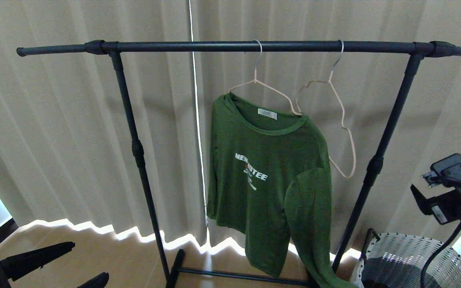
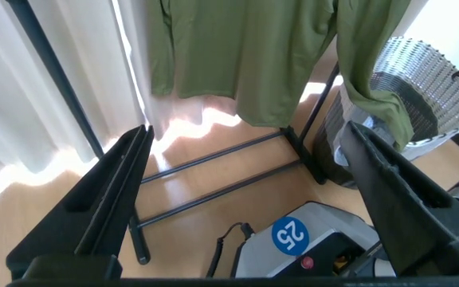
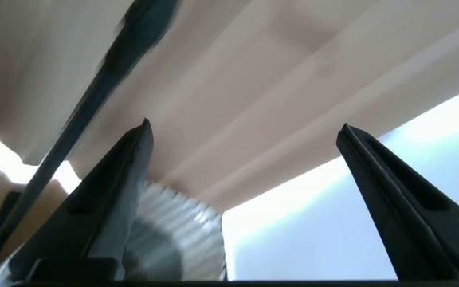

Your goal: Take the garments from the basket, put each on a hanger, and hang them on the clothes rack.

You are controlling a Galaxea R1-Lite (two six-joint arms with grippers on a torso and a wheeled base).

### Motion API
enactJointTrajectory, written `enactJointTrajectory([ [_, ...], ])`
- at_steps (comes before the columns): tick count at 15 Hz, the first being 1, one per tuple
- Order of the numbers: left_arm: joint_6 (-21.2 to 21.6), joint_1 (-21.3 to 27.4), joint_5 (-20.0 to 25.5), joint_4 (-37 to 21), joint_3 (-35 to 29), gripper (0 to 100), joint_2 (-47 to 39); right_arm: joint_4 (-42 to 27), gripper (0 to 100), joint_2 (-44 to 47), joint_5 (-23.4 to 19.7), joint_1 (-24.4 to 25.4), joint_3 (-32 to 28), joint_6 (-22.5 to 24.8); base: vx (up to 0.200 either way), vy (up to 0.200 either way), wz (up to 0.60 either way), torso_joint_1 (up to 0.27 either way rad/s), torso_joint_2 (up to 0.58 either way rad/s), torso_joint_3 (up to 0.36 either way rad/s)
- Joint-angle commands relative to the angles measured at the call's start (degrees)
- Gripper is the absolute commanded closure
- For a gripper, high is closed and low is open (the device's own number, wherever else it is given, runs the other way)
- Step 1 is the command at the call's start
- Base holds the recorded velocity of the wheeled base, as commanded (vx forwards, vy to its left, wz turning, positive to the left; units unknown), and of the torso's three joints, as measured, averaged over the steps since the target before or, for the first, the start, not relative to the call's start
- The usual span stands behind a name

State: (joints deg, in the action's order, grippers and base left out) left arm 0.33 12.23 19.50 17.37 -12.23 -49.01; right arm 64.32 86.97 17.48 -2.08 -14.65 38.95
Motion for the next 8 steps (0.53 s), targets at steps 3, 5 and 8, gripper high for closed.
enactJointTrajectory([
  [3,0.02,-0.19,0.01,0.03,0.1,0,-1.18,-28.19,0,-14.19,-0.34,-0.64,-19.36,-1.68,0.0,0.0,0.0,0.0,0.0,0.0],
  [5,0.02,-0.19,0.01,0.03,0.1,0,-1.18,-36.19,0,-17.45,-0.61,-0.64,-23.84,-2.65,0.0,0.0,0.0,0.0,0.0,0.0],
  [8,0.11,-0.89,0.01,0.12,0.1,0,-2.5,-49.99,0,-25.44,-1.05,-0.2,-26.48,-3.09,0.0,0.0,0.0,0.0,0.0,0.0],
])
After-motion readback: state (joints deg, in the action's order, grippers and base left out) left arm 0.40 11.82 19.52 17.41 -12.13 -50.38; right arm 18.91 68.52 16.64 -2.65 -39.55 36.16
